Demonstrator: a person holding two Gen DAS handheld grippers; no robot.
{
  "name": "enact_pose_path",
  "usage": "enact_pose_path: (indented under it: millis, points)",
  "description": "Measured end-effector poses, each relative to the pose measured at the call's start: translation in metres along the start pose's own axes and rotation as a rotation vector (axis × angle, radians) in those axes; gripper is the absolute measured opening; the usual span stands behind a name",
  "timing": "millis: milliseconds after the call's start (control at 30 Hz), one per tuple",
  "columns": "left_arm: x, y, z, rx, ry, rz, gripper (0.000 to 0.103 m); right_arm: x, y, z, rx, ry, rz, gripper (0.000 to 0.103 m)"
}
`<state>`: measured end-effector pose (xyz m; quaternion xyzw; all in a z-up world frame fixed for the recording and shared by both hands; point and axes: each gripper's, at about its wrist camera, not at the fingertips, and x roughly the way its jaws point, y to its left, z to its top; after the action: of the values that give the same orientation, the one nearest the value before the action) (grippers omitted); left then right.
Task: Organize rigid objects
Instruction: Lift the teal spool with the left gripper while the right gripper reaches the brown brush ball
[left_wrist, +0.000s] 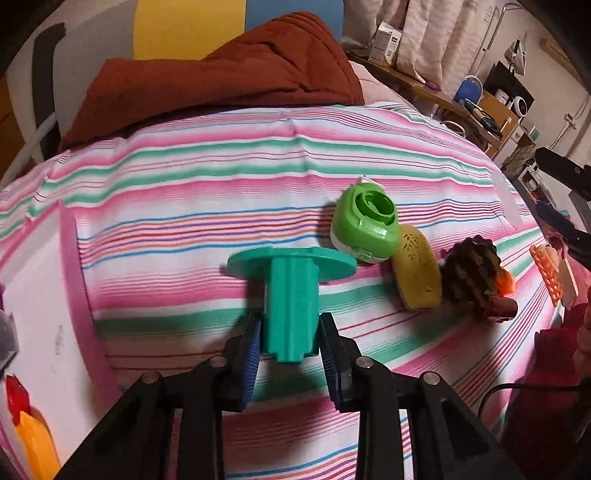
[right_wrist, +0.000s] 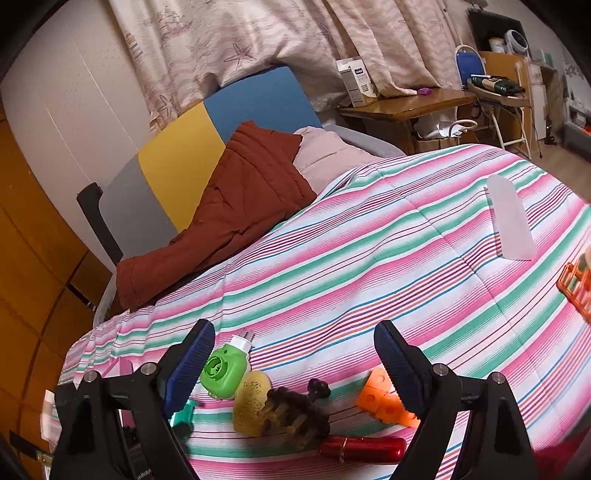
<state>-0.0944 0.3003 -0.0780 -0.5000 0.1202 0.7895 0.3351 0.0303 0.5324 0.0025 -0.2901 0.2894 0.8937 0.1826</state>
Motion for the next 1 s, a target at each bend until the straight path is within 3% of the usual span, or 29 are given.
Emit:
enact_pose_path:
  millis: [167,267,333,533,700,800,833,867,1000]
  points:
    - [0.000,-0.003,0.004,0.001,-0.012,0.014,0.032,0.004,-0.009,0.002,0.047,0.032,0.031,0.088]
    - [0.006,-0.008,0.009,0.008,-0.010,0.016,0.032,0.010,-0.007,0.000,0.030,0.080,0.063,0.079]
    - [0.009,-0.010,0.009,0.024,-0.008,0.040,0.032,0.018,-0.001,-0.003,-0.006,0.126,0.079,0.079]
    - [0.014,-0.009,0.006,0.033,-0.033,0.053,0.030,0.048,0.018,-0.024,-0.154,0.284,0.026,0.079]
    - [0.012,-0.008,0.006,0.006,-0.047,0.062,0.030,0.062,0.021,-0.036,-0.226,0.360,-0.013,0.079]
    - [-0.002,-0.009,0.003,0.008,-0.104,0.062,0.030,0.069,0.018,-0.042,-0.251,0.398,-0.045,0.079]
    - [-0.008,-0.011,0.001,0.018,-0.122,0.066,0.030,0.073,0.018,-0.045,-0.262,0.417,-0.062,0.076]
    - [-0.013,-0.012,0.000,0.028,-0.135,0.072,0.030,0.075,0.019,-0.047,-0.277,0.432,-0.067,0.066]
    - [-0.038,-0.017,-0.005,0.048,-0.198,0.080,0.030,0.075,0.027,-0.053,-0.358,0.425,-0.093,0.064]
